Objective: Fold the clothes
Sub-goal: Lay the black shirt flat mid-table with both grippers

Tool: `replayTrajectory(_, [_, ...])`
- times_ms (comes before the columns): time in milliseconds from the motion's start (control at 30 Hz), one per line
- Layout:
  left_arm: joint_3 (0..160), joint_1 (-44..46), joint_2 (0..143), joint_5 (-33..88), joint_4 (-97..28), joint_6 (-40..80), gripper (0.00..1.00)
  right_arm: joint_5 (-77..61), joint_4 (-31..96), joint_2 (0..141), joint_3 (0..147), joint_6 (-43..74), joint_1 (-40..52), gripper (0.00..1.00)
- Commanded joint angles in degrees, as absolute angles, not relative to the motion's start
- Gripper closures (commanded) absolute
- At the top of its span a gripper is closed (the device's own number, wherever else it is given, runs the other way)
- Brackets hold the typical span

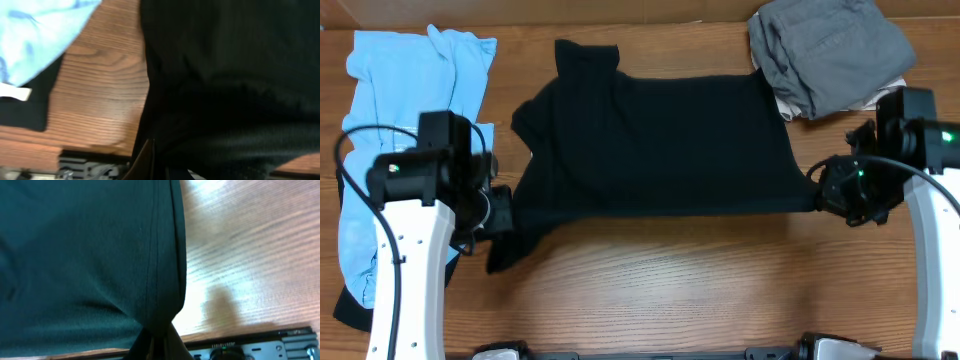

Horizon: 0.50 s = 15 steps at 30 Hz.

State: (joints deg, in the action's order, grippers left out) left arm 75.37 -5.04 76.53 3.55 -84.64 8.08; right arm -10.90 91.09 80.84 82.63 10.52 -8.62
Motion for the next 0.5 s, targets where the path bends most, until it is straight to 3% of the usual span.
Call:
replayTrajectory(0, [70.0,-5.8,72.6,4.7,-82.5,12.5,0.96,-8.5,91.8,78.0,80.1,12.4,-10.1,0.96])
replayTrajectory(467, [68.4,-4.8,72.2,4.5,-83.5,15.5,0.96,-9.4,90.3,78.0,68.0,17.0,-10.1,0.96])
